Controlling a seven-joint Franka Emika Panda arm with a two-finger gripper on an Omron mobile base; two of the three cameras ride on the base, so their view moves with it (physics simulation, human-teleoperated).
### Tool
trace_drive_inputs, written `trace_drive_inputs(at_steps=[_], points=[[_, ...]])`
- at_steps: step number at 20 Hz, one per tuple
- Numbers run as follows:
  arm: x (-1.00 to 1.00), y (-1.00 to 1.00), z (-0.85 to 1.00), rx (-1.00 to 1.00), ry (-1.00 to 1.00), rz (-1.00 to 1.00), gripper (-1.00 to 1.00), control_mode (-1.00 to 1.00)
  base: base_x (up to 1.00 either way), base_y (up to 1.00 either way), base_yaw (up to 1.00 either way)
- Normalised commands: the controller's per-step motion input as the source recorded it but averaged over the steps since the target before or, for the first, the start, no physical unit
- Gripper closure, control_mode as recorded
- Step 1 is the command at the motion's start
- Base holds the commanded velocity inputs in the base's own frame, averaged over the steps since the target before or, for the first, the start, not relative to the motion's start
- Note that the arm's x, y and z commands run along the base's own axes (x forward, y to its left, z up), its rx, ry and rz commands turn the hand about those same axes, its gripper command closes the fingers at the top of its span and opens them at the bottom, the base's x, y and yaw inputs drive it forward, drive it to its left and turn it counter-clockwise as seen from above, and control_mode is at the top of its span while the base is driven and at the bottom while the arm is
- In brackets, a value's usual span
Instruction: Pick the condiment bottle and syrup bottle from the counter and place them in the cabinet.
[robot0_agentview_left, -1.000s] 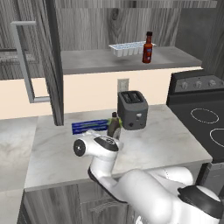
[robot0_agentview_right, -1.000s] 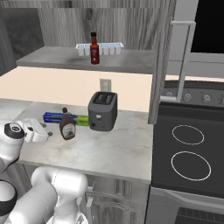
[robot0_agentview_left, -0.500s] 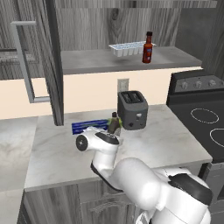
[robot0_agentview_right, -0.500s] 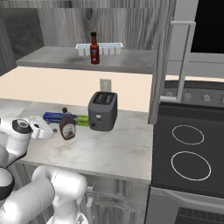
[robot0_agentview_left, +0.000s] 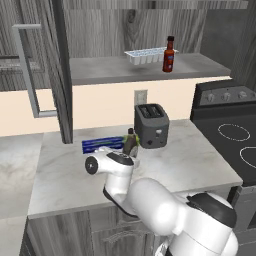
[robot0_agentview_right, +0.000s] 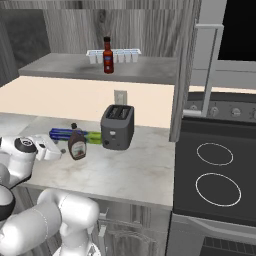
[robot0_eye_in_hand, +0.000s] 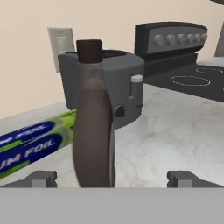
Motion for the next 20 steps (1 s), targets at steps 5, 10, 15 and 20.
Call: trace_drive_inputs(at_steps=[5,10,15,20], points=[[0.0,-0.06,0.0,0.0,0.0,-0.05,-1.0,-1.0,0.0,0.0,0.0],[0.05,-0.08,0.0,0.0,0.0,-0.03,-1.0,-1.0,0.0,0.0,0.0],[0.05,-0.14,0.0,0.0,0.0,-0.02,-1.0,-1.0,0.0,0.0,0.0],[0.13,-0.24,0.0,0.0,0.0,0.0,-1.0,-1.0,0.0,0.0,0.0]])
